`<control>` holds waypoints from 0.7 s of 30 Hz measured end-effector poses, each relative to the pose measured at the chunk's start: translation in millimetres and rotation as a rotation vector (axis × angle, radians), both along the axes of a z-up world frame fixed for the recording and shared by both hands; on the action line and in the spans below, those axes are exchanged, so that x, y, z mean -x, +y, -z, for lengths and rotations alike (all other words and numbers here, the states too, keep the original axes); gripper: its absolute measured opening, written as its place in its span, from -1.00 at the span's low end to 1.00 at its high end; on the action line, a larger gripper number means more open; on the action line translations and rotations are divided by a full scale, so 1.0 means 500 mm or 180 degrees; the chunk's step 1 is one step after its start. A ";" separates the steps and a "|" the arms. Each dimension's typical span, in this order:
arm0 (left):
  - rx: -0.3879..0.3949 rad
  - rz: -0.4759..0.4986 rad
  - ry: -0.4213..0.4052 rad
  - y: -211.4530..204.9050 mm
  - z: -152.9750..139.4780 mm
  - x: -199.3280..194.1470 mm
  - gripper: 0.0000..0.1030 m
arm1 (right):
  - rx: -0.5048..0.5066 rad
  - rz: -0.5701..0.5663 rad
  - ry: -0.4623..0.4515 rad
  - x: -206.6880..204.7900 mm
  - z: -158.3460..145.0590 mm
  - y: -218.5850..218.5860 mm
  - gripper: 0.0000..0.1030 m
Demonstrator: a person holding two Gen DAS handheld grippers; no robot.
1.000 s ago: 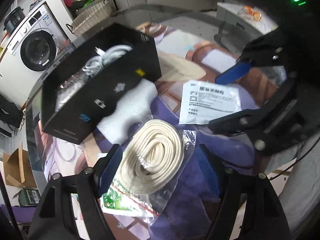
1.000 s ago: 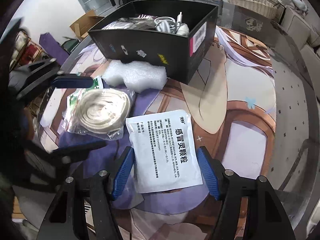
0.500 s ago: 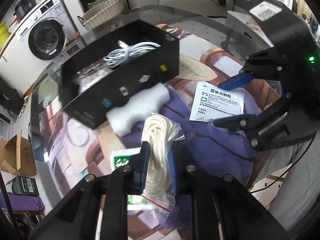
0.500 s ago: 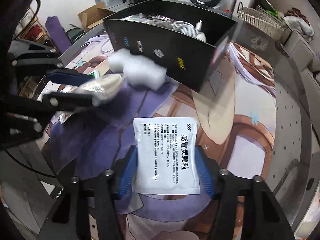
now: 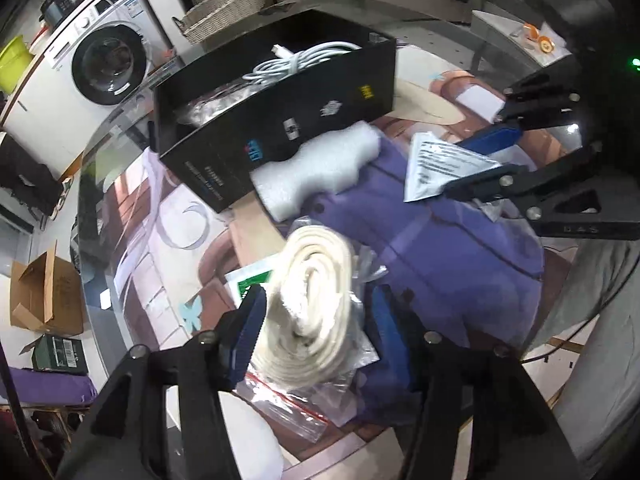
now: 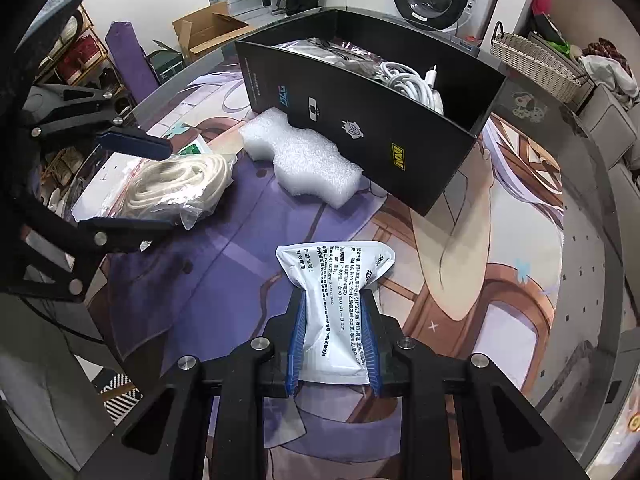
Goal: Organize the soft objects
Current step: 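Lift the rope bag and white packet and carry both over the black box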
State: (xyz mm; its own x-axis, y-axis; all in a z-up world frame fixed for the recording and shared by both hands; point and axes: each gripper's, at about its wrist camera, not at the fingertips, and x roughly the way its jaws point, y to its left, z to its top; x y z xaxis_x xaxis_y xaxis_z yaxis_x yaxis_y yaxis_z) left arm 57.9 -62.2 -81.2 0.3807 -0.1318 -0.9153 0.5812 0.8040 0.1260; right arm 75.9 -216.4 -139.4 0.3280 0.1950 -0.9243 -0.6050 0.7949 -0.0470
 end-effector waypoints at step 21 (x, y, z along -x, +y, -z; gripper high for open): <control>0.0210 0.0070 -0.0007 -0.006 -0.025 -0.005 -0.53 | -0.0138 0.0038 -0.0164 0.016 -0.040 -0.025 -0.56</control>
